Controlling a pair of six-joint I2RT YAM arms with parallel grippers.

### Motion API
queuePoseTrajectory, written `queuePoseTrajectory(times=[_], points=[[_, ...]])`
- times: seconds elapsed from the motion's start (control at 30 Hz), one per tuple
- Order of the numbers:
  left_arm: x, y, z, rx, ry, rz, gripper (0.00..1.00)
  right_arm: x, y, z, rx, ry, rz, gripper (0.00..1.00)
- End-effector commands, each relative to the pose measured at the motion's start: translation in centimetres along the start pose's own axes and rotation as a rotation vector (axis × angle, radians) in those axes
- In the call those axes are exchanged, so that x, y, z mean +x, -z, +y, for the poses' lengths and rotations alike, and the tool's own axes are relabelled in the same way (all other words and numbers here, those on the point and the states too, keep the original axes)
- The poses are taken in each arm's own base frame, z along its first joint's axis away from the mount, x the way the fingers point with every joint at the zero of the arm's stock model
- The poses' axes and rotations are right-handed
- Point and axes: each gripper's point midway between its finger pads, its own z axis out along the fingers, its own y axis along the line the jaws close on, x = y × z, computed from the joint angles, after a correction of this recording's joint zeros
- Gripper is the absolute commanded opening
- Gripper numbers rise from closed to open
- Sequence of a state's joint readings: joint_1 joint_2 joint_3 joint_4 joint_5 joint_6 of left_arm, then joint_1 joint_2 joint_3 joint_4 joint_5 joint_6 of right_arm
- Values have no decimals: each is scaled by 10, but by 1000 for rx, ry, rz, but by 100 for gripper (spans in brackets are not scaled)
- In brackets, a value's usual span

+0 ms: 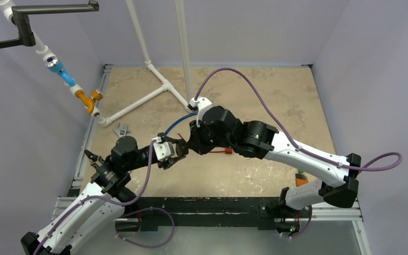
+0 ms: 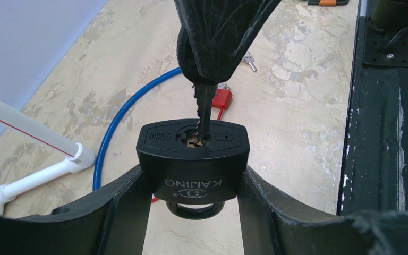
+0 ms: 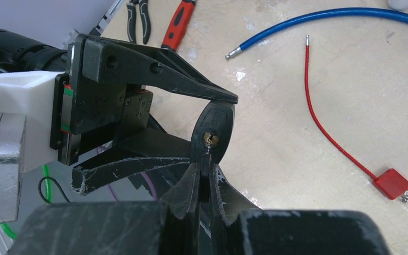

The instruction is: Unlock with the key

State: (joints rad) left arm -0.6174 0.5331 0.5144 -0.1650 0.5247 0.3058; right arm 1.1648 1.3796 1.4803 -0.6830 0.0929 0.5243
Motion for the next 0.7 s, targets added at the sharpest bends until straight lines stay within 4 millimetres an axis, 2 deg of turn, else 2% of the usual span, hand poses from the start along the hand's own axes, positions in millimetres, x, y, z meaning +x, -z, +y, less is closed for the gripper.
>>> queuePoseTrajectory(times=[0.0,0.23,0.67], points=[[-128,20,21,-73,-276,-388,0,25,-6,26,-95,-8,92,0],[-114,16,14,-33,-298,-353,0,11,5,25,-89,3,34,0],[-105,14,5,15,-339,-340,0,-11,19,26,-121,5,-111,0]])
